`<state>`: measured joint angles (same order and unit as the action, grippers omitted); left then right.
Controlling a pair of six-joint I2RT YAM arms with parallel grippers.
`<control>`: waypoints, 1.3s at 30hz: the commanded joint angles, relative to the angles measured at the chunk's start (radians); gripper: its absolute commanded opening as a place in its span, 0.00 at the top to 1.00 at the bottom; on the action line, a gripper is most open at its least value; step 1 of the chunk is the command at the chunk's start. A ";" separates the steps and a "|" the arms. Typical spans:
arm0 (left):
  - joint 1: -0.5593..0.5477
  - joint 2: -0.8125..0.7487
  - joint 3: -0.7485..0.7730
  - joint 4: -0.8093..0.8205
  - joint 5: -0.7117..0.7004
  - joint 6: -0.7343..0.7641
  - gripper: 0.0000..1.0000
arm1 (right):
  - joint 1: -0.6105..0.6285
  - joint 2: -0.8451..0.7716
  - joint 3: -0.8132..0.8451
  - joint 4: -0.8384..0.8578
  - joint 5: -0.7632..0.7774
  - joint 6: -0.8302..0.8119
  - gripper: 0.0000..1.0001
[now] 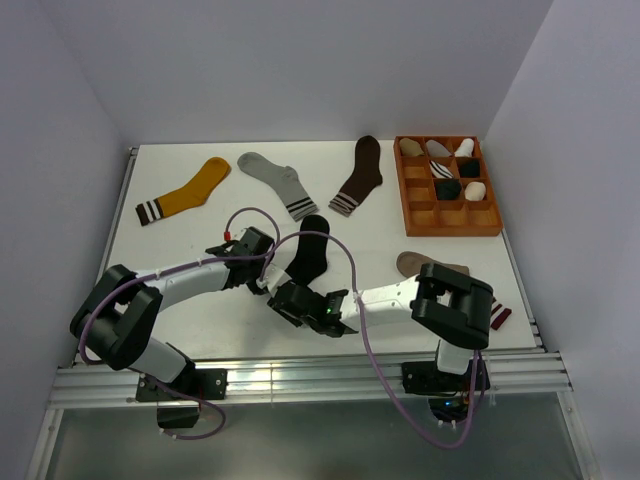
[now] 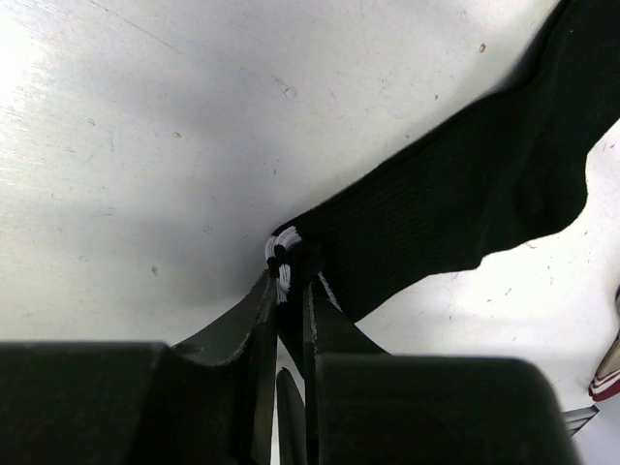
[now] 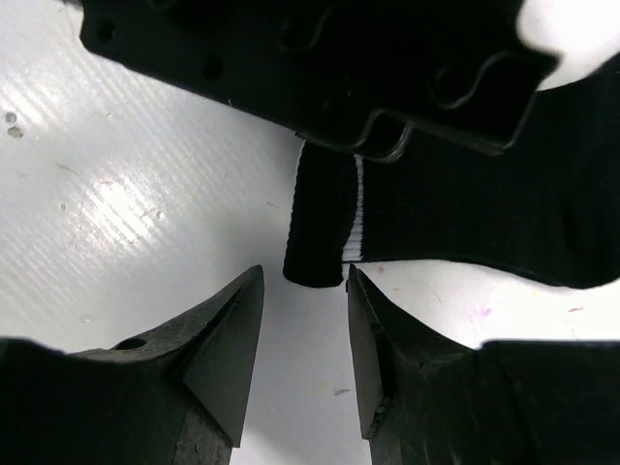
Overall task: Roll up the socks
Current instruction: Roll the sock at the center of the board.
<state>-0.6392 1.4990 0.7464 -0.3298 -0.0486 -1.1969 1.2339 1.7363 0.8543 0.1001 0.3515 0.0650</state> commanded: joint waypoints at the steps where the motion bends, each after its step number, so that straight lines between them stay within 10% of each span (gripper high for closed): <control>1: -0.004 0.035 -0.015 -0.025 0.018 0.019 0.94 | 0.015 -0.012 0.046 0.020 0.095 -0.004 0.52; 24: -0.002 0.033 -0.030 -0.003 0.035 0.019 0.94 | 0.012 0.088 0.098 -0.017 0.089 0.004 0.60; 30: -0.001 0.027 -0.032 0.000 0.036 0.023 0.93 | -0.007 0.082 0.075 -0.022 0.064 0.012 0.97; 39: 0.004 -0.094 -0.084 0.040 -0.042 0.019 0.54 | -0.181 0.016 0.055 -0.089 -0.377 0.073 1.00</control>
<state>-0.6235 1.4773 0.7033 -0.2760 -0.0250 -1.1881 1.1313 1.7725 0.9131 0.0715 0.1791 0.0856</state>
